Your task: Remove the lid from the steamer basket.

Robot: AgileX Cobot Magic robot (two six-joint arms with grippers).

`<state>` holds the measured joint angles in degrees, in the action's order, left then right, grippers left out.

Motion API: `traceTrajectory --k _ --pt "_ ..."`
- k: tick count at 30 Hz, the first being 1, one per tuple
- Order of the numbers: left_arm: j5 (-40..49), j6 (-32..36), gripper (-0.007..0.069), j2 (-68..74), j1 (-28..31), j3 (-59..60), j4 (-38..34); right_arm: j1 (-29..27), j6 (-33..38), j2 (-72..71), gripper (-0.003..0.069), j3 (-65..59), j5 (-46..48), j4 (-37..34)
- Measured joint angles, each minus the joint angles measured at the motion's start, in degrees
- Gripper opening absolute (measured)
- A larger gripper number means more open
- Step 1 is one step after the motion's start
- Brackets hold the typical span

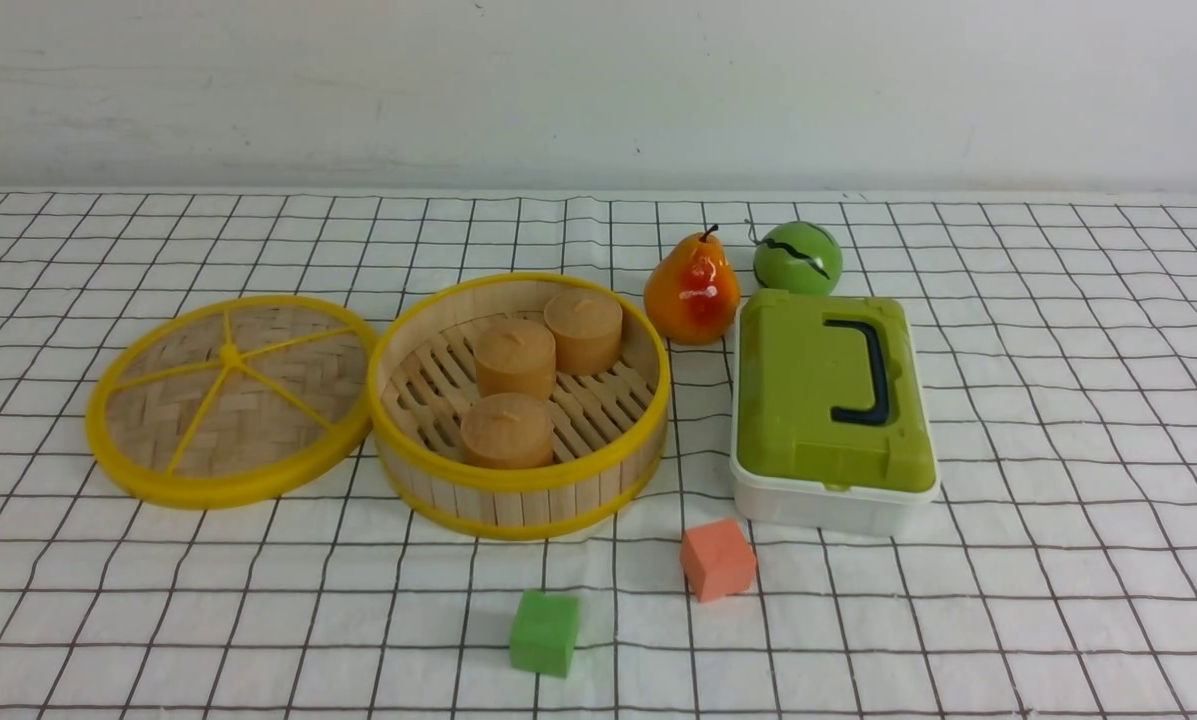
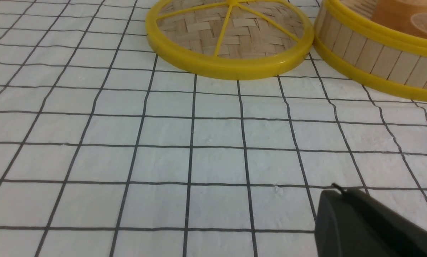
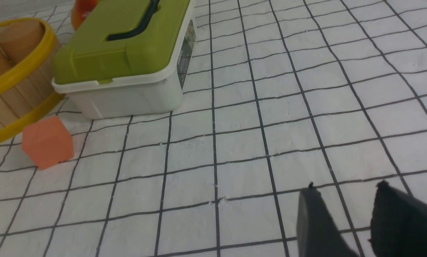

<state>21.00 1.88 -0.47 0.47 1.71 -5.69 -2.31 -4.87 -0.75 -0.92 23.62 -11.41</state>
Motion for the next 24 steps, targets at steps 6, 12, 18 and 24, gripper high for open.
traceTrajectory --k 6,12,18,24 --pt "0.00 0.00 -0.0010 0.00 0.00 0.00 0.00 0.00 0.00 0.00 0.0240 0.00 0.00 0.00" --pt "0.00 0.00 -0.0001 0.00 0.00 0.00 0.00 0.00 0.00 0.00 0.0240 0.00 0.00 0.00" --pt "0.00 0.00 0.0003 0.00 0.00 0.00 0.00 0.00 0.00 0.00 0.0240 0.00 0.00 0.00" --pt "0.00 0.06 0.0009 0.00 0.00 0.00 0.00 0.00 0.00 0.00 0.0240 0.00 0.00 0.00"
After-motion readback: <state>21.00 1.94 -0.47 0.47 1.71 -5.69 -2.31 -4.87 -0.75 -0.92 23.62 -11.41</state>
